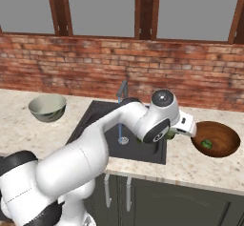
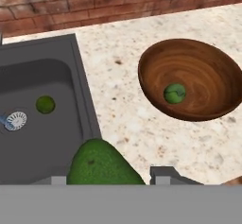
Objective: Pick the avocados from the sink and place them in one bowl. Place the lime in the other bowl. Then turn off the sink faucet.
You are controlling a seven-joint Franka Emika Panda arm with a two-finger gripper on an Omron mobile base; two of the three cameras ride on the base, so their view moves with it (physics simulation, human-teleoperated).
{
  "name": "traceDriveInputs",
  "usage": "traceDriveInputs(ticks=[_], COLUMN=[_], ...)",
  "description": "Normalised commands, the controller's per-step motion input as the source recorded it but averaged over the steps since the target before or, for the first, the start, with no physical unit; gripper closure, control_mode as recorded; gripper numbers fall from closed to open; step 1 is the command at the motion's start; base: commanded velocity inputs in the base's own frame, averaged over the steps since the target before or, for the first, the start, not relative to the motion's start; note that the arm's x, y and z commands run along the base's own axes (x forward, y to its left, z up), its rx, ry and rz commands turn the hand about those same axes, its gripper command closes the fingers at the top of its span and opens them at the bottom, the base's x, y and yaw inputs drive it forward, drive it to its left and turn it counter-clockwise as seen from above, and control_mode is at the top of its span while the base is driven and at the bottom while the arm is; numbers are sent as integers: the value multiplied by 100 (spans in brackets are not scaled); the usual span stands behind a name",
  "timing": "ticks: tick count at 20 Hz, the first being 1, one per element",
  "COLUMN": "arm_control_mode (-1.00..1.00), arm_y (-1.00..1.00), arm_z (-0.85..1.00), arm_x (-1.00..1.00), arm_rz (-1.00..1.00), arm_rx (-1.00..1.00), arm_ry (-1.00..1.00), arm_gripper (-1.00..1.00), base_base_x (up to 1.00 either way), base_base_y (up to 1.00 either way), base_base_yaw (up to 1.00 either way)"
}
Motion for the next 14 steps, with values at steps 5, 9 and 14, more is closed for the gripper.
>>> traceDriveInputs(ticks=[5,9,14], arm_control_mode=[-100,-100,-100], arm_y=[-37,-39,-35], arm_z=[0,0,0], arm_x=[9,18,28], arm_rz=[0,0,0], arm_rx=[0,0,0], arm_ry=[0,0,0], arm_gripper=[100,100,100], base_base_x=[0,0,0], base_base_y=[0,0,0], base_base_yaw=[0,0,0])
